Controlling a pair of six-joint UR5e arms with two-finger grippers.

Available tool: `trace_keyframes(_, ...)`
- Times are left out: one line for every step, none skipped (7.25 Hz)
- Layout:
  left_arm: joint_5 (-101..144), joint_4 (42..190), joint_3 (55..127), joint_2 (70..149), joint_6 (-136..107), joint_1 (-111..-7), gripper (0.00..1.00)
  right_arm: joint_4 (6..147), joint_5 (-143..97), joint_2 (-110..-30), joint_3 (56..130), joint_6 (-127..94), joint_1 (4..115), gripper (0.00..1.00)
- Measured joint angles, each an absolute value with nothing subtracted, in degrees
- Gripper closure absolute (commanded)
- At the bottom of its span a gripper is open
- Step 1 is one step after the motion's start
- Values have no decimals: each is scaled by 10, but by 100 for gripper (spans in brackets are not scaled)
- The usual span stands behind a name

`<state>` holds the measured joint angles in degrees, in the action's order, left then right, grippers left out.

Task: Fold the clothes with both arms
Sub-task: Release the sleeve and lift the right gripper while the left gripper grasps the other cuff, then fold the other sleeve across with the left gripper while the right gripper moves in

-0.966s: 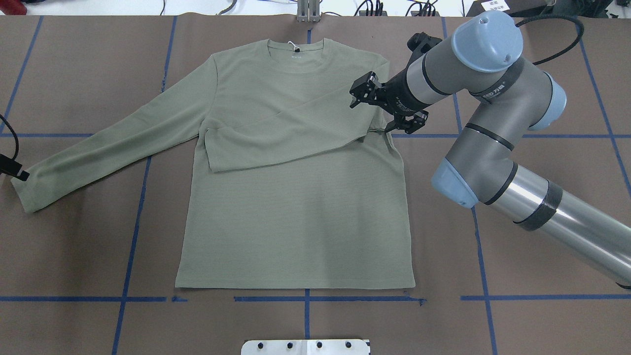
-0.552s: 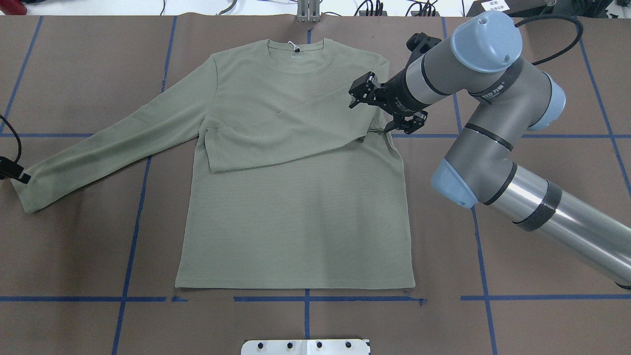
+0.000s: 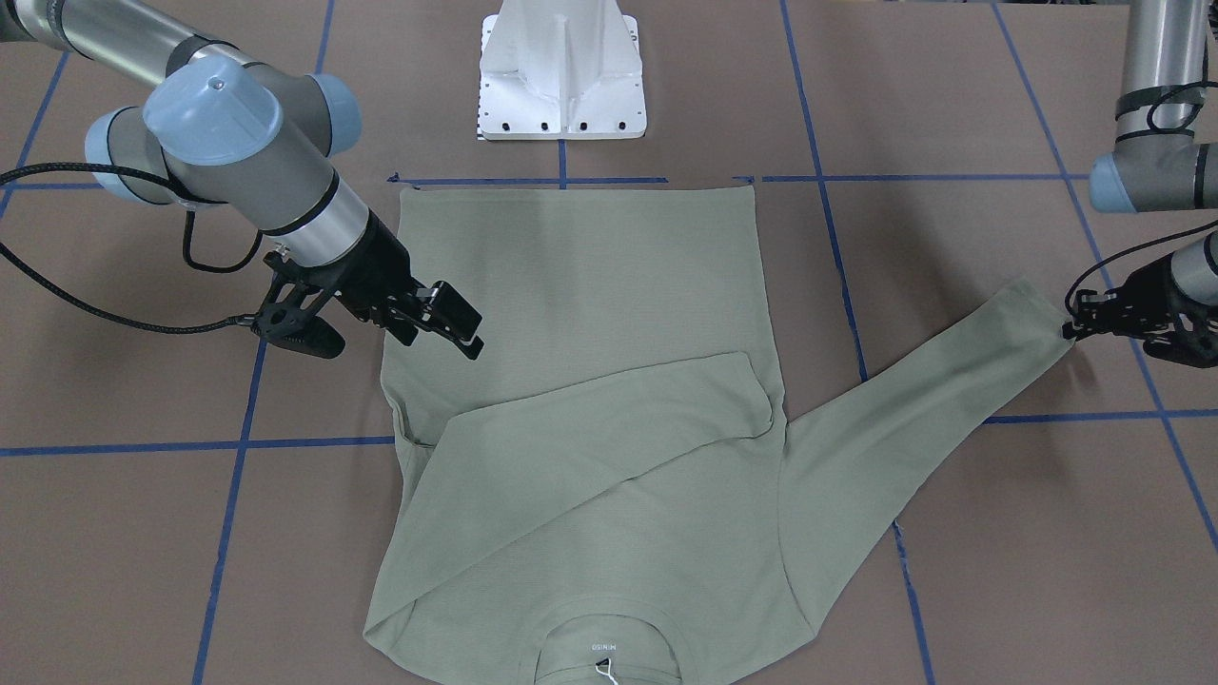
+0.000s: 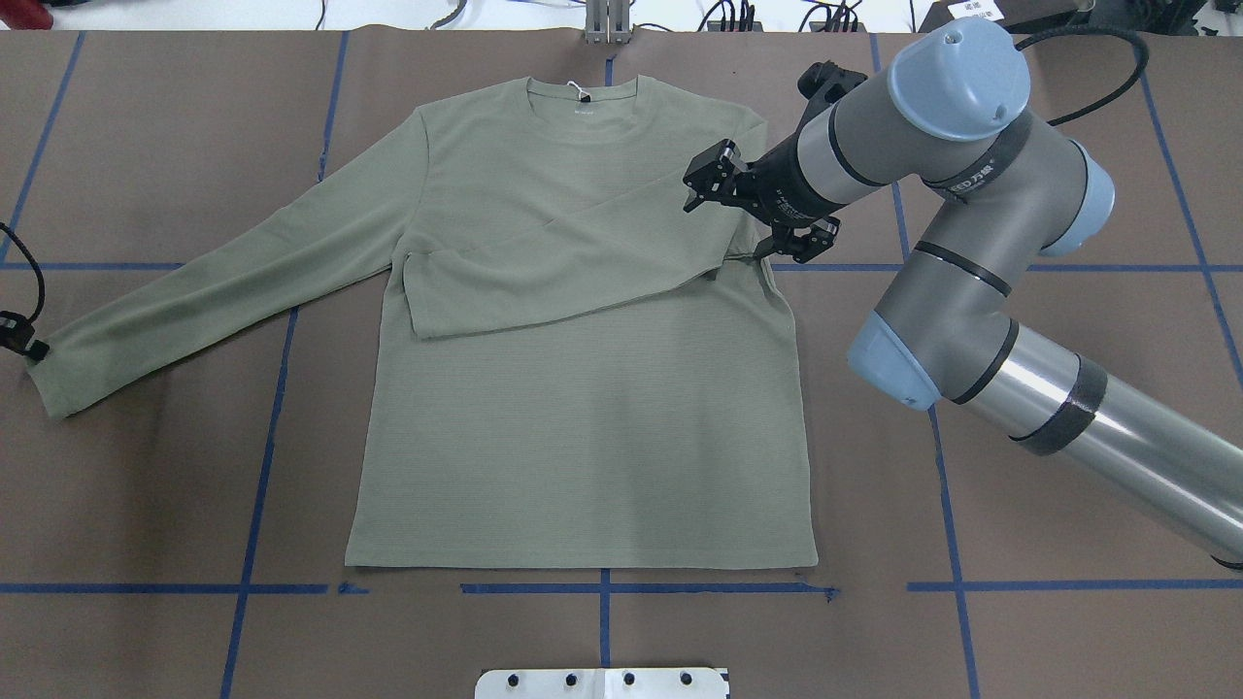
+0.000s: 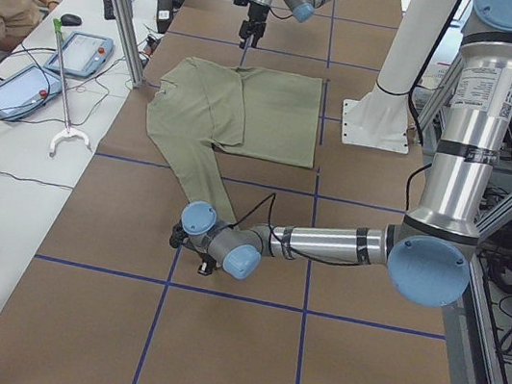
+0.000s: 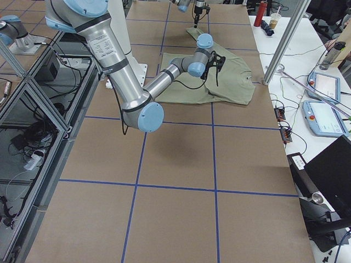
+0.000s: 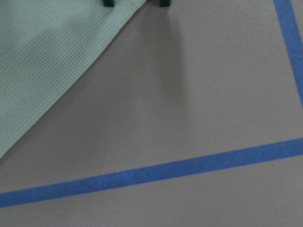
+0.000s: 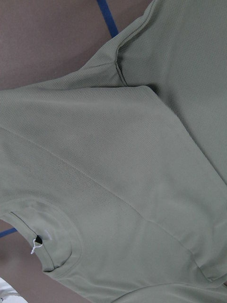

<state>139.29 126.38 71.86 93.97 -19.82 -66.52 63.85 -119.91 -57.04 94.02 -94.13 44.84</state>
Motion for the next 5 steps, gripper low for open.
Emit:
trace_keyframes(1401, 1262, 727, 939, -198, -666, 100, 638, -1199, -571, 941, -942, 449, 1)
trace_keyframes(1436, 1256, 745, 938, -199, -666, 100, 638, -1201, -571, 942, -942, 453, 1)
trace_keyframes(1495, 1251, 770, 940, -215, -666, 100, 637, -1205, -577, 944, -941, 463, 1)
trace_keyframes(1535, 1251, 799, 952, -259, -666, 100, 634, -1211, -594, 951, -936, 474, 1)
trace_keyframes(1554, 1252, 831, 979, -324, -666, 100, 630, -1216, -616, 964, -924, 488, 1)
